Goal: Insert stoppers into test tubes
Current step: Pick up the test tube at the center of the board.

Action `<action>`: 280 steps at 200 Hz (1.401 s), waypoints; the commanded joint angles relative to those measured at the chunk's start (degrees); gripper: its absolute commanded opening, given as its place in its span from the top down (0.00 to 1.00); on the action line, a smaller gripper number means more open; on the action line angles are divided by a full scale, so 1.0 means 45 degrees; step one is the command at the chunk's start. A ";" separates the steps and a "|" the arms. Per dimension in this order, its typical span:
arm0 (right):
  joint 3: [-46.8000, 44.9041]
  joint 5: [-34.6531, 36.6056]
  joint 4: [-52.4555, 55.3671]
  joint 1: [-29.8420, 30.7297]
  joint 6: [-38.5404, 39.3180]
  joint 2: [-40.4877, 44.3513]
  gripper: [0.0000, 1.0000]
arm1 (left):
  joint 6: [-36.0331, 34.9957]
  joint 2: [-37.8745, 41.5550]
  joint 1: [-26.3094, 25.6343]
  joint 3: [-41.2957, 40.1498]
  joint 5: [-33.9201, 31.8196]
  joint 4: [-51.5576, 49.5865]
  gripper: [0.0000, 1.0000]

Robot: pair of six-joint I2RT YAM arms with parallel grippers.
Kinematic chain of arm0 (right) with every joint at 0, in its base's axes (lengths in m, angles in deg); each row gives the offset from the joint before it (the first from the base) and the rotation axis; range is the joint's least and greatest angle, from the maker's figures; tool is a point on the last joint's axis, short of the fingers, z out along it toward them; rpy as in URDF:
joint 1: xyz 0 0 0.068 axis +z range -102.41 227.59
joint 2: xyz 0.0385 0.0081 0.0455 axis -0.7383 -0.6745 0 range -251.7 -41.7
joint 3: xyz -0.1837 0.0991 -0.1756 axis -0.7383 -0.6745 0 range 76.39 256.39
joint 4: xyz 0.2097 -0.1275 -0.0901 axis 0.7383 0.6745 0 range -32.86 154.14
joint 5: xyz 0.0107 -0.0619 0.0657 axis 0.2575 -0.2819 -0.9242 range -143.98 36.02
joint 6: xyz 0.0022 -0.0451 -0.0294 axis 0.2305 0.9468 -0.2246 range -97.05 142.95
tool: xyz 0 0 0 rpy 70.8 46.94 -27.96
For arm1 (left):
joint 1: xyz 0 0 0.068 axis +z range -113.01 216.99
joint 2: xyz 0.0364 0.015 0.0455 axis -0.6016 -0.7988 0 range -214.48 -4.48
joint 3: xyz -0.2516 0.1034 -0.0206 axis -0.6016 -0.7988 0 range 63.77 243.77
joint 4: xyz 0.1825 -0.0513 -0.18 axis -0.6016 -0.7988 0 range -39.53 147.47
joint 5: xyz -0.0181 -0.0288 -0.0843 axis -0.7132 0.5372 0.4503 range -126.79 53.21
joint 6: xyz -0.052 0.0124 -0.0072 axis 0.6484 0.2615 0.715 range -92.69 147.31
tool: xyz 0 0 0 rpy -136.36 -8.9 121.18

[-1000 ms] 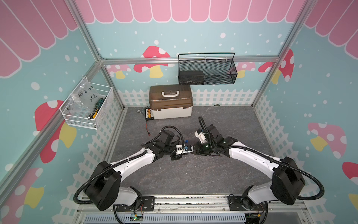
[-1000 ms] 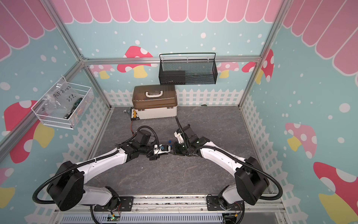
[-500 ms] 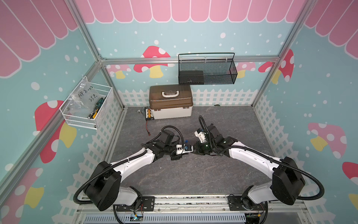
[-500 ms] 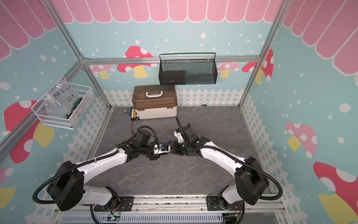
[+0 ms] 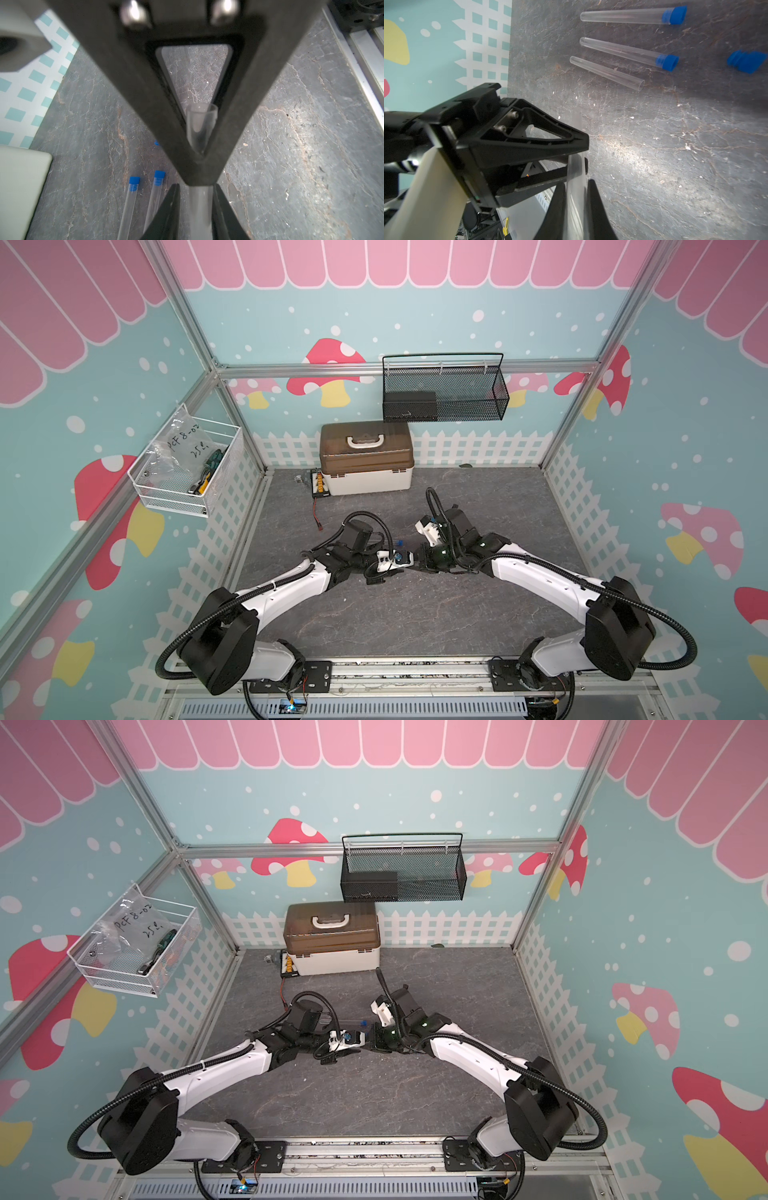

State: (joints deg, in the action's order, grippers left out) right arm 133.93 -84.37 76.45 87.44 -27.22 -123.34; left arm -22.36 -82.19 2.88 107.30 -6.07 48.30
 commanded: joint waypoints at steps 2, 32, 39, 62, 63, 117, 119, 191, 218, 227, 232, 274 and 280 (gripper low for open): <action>0.0007 -0.0883 -0.0131 0.0069 -0.0021 0.0570 0.89 | -0.0006 0.0841 -0.0028 -0.0533 0.0531 0.0986 0.69; -0.0013 -0.1235 -0.0084 0.0074 -0.0022 0.0971 0.89 | 0.0201 0.1736 0.0018 -0.1157 0.0481 0.1622 0.69; -0.0003 -0.1316 -0.0080 0.0080 -0.0022 0.1014 0.89 | 0.0317 0.1889 0.0057 -0.1303 0.0444 0.1802 0.69; 0.0026 -0.1410 -0.0080 0.0072 -0.0022 0.1110 0.89 | 0.0469 0.2130 0.0071 -0.1508 0.0419 0.1910 0.72; 0.0026 -0.1410 -0.0086 0.0070 -0.0022 0.1111 0.88 | 0.0480 0.2141 0.0075 -0.1508 0.0419 0.1905 0.72; 0.0174 -0.1515 -0.0149 0.0070 -0.0037 0.1173 0.89 | 0.0861 0.2289 0.0083 -0.1625 0.0149 0.1652 0.75; 0.0175 -0.1524 -0.0150 0.0074 -0.0041 0.1172 0.89 | 0.0867 0.2299 0.0090 -0.1626 0.0132 0.1648 0.74; 0.0046 -0.1489 -0.0173 0.0072 -0.0120 0.1318 0.89 | 0.0945 0.2147 0.0099 -0.1546 -0.0264 0.1358 0.74; 0.0026 -0.1469 -0.0175 0.0069 -0.0159 0.1327 0.89 | 0.0901 0.2191 0.0094 -0.1548 -0.0303 0.1320 0.78; 0.0026 -0.1469 -0.0176 0.0069 -0.0159 0.1343 0.89 | 0.0866 0.2161 0.0094 -0.1528 -0.0323 0.1249 0.80; 0.0026 -0.1469 -0.0177 0.0071 -0.0159 0.1341 0.89 | 0.0854 0.2167 0.0088 -0.1523 -0.0323 0.1209 0.82; 0.0064 -0.1350 -0.0187 0.0070 -0.0178 0.1328 0.85 | 0.0840 0.2284 0.0091 -0.1429 -0.0284 0.1124 0.92; 0.0092 -0.1333 -0.0190 0.0068 -0.0164 0.1310 0.82 | 0.0862 0.2311 0.0085 -0.1397 -0.0284 0.1060 0.93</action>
State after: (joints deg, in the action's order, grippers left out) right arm 133.93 -89.46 75.93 87.44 -27.31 -118.80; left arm -19.17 -72.60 2.88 100.37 -6.42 54.86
